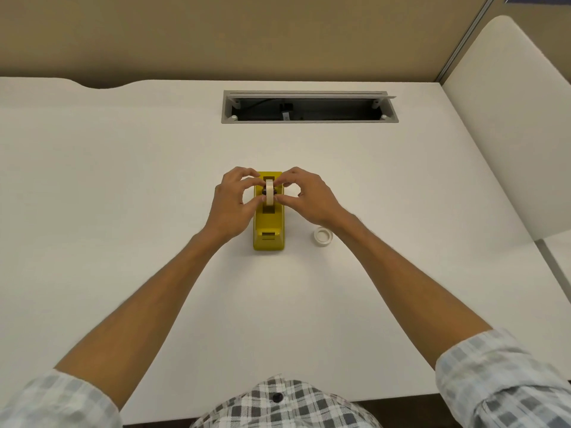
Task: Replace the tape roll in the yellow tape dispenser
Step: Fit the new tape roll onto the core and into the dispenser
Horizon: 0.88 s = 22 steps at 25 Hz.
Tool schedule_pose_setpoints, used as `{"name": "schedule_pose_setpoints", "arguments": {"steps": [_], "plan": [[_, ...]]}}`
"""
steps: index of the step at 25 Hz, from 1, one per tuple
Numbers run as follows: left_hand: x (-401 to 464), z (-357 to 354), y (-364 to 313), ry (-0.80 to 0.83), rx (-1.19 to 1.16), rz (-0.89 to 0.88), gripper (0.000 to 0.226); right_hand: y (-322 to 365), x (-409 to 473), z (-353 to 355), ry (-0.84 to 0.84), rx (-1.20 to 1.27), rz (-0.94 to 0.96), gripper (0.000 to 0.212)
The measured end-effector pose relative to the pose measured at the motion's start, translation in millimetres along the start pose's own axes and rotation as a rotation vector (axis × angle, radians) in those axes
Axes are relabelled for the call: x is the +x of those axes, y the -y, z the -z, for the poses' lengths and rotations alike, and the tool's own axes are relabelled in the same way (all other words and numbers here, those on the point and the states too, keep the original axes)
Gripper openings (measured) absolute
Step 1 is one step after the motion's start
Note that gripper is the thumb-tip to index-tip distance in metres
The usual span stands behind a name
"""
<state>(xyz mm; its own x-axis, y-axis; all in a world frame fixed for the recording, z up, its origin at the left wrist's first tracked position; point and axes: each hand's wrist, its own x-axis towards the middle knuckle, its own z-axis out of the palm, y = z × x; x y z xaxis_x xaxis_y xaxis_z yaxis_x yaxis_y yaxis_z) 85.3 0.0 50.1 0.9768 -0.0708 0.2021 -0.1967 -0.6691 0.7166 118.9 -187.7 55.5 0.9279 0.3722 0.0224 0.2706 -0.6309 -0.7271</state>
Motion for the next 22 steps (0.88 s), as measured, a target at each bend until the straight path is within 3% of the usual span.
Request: {"name": "schedule_pose_setpoints", "arguments": {"steps": [10, 17, 22], "plan": [[9, -6, 7, 0.019, -0.001, 0.063, 0.025, -5, 13, 0, 0.026, -0.115, 0.0, 0.028], [10, -6, 6, -0.003, 0.008, 0.116, 0.025, -1, 13, -2, -0.019, -0.034, -0.034, 0.025], [11, -6, 4, 0.009, 0.014, 0.13, 0.026, 1, 8, -3, -0.037, -0.01, -0.035, 0.036]]}}
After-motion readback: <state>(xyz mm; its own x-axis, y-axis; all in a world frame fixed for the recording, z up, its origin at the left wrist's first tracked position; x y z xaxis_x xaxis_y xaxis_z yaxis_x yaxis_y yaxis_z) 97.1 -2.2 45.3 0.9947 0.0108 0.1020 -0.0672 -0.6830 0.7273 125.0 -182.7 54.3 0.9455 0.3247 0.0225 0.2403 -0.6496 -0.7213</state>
